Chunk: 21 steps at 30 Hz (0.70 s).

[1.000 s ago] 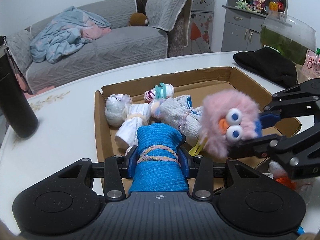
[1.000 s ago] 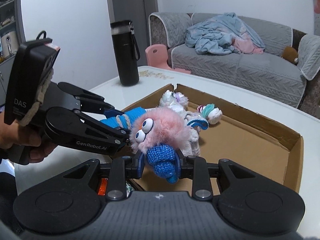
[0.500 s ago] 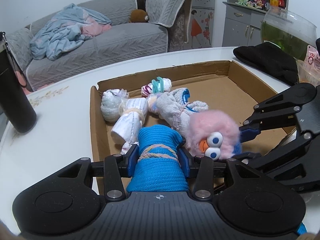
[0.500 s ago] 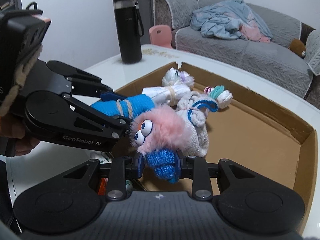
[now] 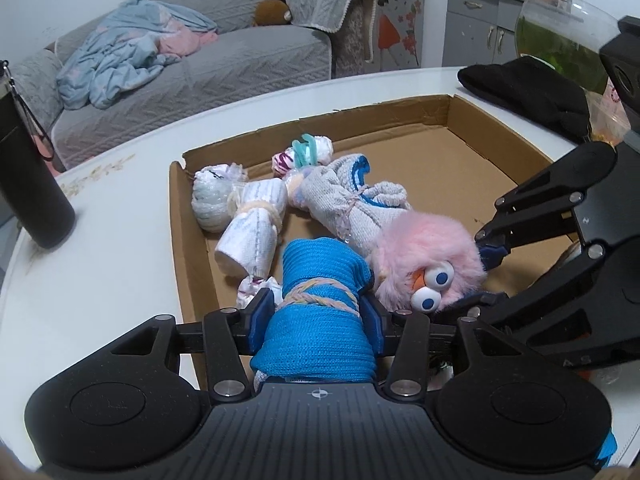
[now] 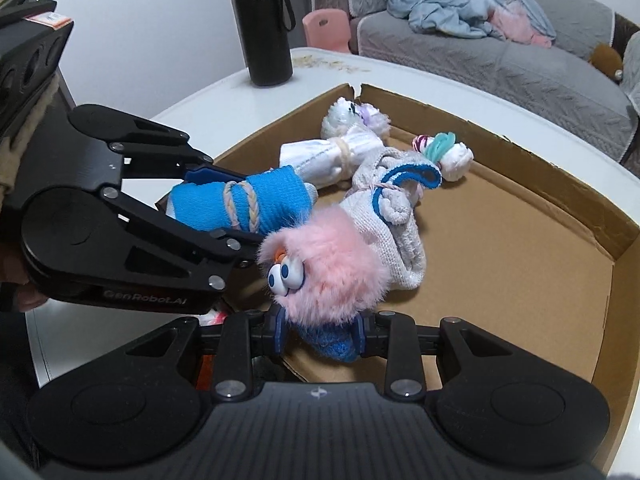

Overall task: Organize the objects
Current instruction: 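Lower the pink toy and blue knit roll into the tray and open both grippers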

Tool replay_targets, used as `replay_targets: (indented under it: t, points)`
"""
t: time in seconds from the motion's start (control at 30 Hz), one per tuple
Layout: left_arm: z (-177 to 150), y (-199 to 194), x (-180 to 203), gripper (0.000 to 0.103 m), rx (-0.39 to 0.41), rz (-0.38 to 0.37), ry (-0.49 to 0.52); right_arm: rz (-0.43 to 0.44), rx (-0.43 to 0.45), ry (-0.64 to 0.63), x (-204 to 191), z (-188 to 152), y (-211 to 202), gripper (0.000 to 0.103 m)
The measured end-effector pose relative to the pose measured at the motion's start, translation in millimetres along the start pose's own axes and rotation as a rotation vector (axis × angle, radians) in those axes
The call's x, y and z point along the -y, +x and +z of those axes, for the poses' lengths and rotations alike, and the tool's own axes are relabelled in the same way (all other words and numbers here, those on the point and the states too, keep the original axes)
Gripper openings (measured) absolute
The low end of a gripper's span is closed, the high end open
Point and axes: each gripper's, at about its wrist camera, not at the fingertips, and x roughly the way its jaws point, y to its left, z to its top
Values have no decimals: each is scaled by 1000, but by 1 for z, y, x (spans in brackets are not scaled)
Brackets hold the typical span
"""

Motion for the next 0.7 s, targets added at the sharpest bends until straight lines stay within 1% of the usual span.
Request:
replay_targets:
  t: [0.13, 0.17, 0.2, 0.23, 0.27, 0.3, 0.37, 0.47, 0.63, 0.67, 0.7]
  points:
    - [-6, -3, 6, 60, -17, 14, 20, -2, -13, -5, 3, 0, -3, 30]
    - [-9, -3, 7, 61, -24, 24, 15, -3, -16, -4, 4, -1, -4, 31]
    - [-10, -3, 7, 64, -33, 30, 10, -6, -17, -5, 6, -1, -4, 31]
    - [-12, -4, 5, 66, -31, 31, -2, -13, -15, -4, 7, -1, -6, 34]
    - [-13, -4, 4, 66, -31, 23, -15, -17, -13, 0, 10, -1, -6, 40]
    - [-14, -5, 3, 67, -33, 19, -24, -18, -12, 5, 12, 0, -7, 43]
    - [-13, -7, 4, 68, -39, 24, -24, -25, -5, -1, 14, 0, -10, 51]
    - [-13, -16, 9, 71, -29, 40, -12, -29, 6, -8, 16, 1, -16, 58]
    - [-9, -35, 11, 80, 10, 52, -10, -28, 33, -16, 16, 1, -25, 66]
    - [-8, -38, 12, 80, 17, 53, -11, -27, 37, -21, 15, 1, -28, 70]
    - [-7, -42, 13, 80, 23, 53, -12, -25, 40, -27, 13, 0, -30, 71]
